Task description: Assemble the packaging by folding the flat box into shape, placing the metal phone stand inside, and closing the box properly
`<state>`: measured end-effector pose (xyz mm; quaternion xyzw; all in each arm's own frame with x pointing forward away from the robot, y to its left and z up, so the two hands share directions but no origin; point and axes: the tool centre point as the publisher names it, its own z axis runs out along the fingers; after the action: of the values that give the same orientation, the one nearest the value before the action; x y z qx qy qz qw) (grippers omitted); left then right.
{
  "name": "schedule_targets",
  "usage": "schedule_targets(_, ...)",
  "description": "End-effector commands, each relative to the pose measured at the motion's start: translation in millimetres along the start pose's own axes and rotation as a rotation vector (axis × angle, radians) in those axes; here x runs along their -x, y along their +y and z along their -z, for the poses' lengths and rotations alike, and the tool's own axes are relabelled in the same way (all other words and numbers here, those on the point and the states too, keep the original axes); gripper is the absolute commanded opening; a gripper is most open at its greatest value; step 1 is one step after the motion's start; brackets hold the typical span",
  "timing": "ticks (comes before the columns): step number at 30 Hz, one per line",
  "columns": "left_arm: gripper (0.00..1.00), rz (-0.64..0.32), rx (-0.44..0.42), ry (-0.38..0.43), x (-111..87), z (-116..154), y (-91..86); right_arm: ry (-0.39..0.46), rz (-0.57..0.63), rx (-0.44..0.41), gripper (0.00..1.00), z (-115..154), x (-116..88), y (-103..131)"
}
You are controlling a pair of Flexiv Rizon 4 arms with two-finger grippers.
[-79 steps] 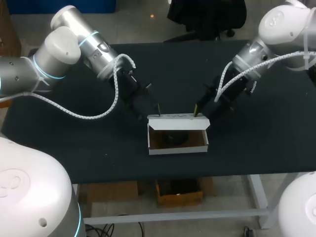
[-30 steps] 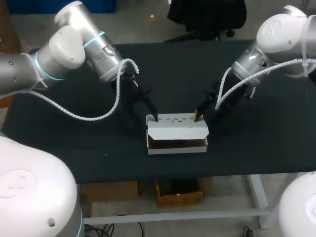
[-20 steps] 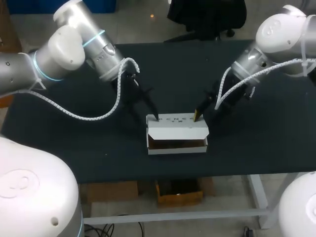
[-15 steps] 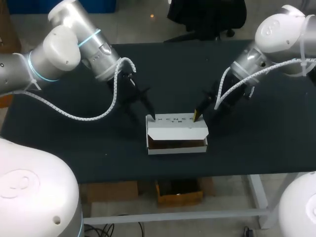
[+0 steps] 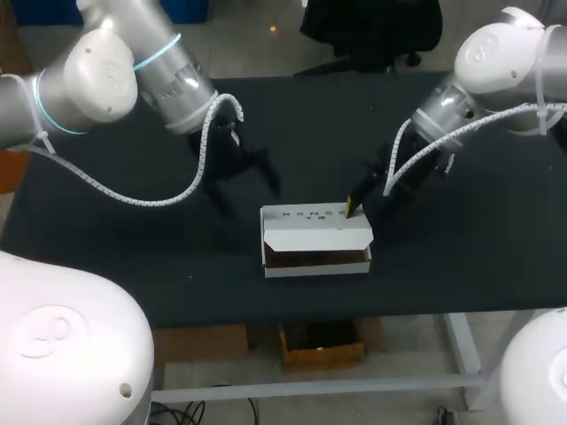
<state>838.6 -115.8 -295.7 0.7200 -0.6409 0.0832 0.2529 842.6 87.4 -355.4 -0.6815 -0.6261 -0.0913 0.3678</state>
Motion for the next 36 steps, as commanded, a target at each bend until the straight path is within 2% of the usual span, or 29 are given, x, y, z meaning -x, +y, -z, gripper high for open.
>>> schedule_targets(1,1.0,-0.069,-0.138,-0.038,-7.4,15.8,12.8,-0.002,0.001,-0.004,0.51,-0.3,-0.6,1.1)
schedule_targets(5,1.0,-0.193,-0.179,-0.068,-14.7,22.3,18.5,-0.003,0.0,-0.005,0.52,-0.4,-0.6,1.7)
schedule_targets(14,1.0,-0.385,-0.251,-0.129,-25.0,25.2,32.8,-0.002,-0.007,-0.004,0.52,-0.7,0.4,3.2)
schedule_targets(19,1.0,-0.523,-0.289,-0.171,-28.2,23.7,41.8,-0.003,-0.009,-0.005,0.52,-0.8,-0.1,4.0)
schedule_targets(27,1.0,-0.677,-0.336,-0.246,-32.4,17.7,56.2,0.001,-0.014,-0.003,0.56,-0.8,0.7,4.5)
schedule_targets(36,1.0,-0.791,-0.363,-0.306,-34.3,13.1,64.6,0.002,-0.015,-0.003,0.55,-0.7,0.9,4.7)
